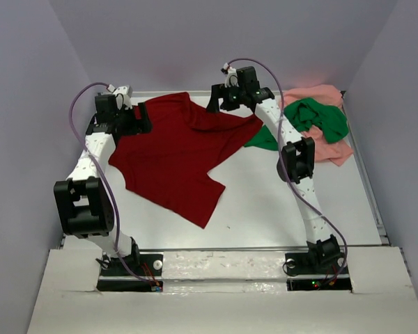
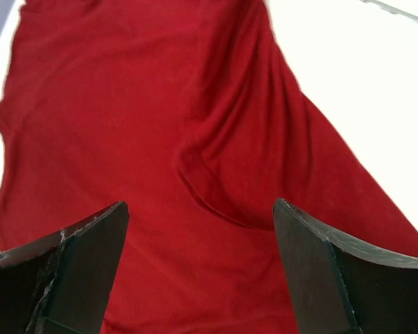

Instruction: Fold and stack the t-shirts

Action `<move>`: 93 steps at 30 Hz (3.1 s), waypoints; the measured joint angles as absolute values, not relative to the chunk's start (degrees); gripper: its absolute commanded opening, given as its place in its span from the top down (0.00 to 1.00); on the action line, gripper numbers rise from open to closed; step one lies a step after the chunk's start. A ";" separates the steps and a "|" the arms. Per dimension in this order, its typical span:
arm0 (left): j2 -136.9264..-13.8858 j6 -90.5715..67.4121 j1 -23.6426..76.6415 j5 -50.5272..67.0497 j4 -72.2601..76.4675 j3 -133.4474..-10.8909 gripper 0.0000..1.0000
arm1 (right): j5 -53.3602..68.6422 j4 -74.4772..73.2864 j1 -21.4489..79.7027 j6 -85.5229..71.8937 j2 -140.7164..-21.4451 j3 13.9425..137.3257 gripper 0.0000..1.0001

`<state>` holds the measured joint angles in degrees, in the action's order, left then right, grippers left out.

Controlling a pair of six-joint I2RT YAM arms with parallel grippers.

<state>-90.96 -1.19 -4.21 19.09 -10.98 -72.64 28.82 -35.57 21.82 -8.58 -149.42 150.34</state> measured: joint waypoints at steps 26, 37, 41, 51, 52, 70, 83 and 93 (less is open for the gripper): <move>-86.02 -2.44 -2.55 16.01 -7.92 -69.65 0.01 | 39.88 -31.09 27.29 -18.81 -157.67 146.39 0.23; -82.65 -2.50 -2.24 16.03 -6.81 -68.14 0.01 | 18.65 -33.12 28.49 -10.35 -155.41 146.17 0.20; -82.11 -2.59 -2.24 16.03 -5.89 -67.96 0.01 | 9.52 -32.99 30.44 -4.67 -154.85 145.58 0.20; -81.36 -2.61 -2.24 16.03 -5.34 -67.18 0.01 | -2.26 -31.03 35.05 5.45 -154.19 143.52 0.23; -81.30 -2.61 -2.24 16.03 -5.37 -67.09 0.01 | -3.20 -30.44 35.24 6.31 -153.69 142.52 0.23; -80.01 -2.61 -2.24 15.97 -4.16 -65.17 0.01 | -12.21 -13.26 38.22 22.41 -143.57 128.29 0.25; -79.64 -2.61 -2.24 15.97 -3.60 -65.12 0.01 | -9.34 -16.62 38.28 23.29 -152.03 136.18 0.27; -79.00 -2.61 -2.24 15.97 -3.05 -64.55 0.02 | -8.12 -17.98 38.28 22.04 -152.40 136.25 0.78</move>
<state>-79.00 -2.61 -2.24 15.97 -3.05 -64.55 -8.12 -17.98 38.28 22.04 -152.40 136.25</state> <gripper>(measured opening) 0.988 0.409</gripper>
